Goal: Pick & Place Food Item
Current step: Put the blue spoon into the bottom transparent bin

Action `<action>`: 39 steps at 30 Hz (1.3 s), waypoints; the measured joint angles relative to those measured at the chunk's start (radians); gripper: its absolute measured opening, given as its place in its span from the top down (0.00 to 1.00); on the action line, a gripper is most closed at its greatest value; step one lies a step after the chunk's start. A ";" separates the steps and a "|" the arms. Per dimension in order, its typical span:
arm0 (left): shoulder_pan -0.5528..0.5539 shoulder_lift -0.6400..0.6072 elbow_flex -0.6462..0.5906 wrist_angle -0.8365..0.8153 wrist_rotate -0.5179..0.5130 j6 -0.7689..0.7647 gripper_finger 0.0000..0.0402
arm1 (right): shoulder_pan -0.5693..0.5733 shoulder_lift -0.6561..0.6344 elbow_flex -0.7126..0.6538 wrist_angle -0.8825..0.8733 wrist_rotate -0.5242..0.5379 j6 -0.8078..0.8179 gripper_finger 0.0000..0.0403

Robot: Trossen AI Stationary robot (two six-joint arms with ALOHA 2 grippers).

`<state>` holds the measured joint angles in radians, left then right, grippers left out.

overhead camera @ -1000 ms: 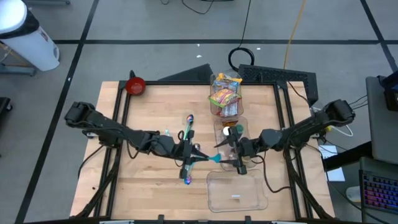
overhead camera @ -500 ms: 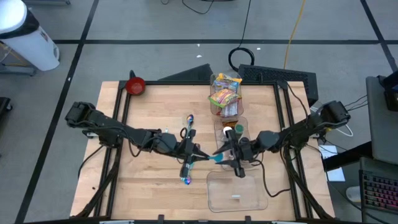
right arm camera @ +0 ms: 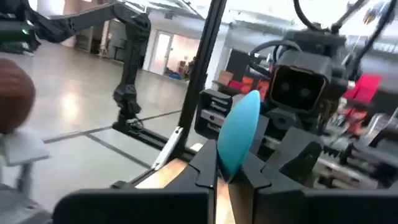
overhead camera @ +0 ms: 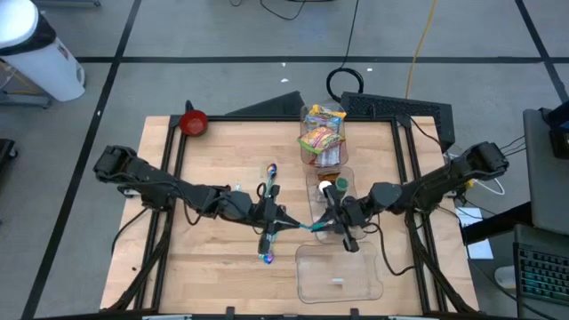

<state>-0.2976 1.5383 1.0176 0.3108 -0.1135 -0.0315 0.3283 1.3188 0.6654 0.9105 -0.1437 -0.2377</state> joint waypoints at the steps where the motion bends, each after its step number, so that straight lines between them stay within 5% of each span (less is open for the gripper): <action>1: -0.005 0.000 0.000 -0.001 -0.008 0.010 0.94 | 0.005 -0.014 0.000 -0.027 -0.015 0.033 0.99; 6: -0.019 -0.041 0.000 -0.050 -0.112 0.048 0.87 | 0.085 -0.069 -0.003 -0.189 -0.074 0.161 0.99; 13: -0.025 -0.045 -0.001 -0.084 -0.237 -0.007 0.62 | 0.261 -0.101 -0.002 -0.256 -0.123 0.311 0.99; 20: -0.016 -0.045 -0.001 -0.129 -0.231 -0.052 0.46 | 0.381 -0.101 -0.002 -0.503 0.052 0.412 0.99; 24: -0.017 -0.045 -0.001 -0.133 -0.228 -0.056 0.43 | 0.395 -0.085 -0.003 -0.643 0.165 0.501 0.99; 29: -0.017 -0.045 -0.001 -0.137 -0.228 -0.063 0.42 | 0.393 -0.082 -0.003 -0.713 0.174 0.569 0.95; 39: -0.017 -0.045 -0.001 -0.160 -0.227 -0.087 0.42 | 0.392 -0.083 -0.003 -0.737 0.304 0.567 0.67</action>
<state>-0.3145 1.4933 1.0168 0.1508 -0.3405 -0.1187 0.7200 1.2362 0.6628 0.1734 0.1608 0.3294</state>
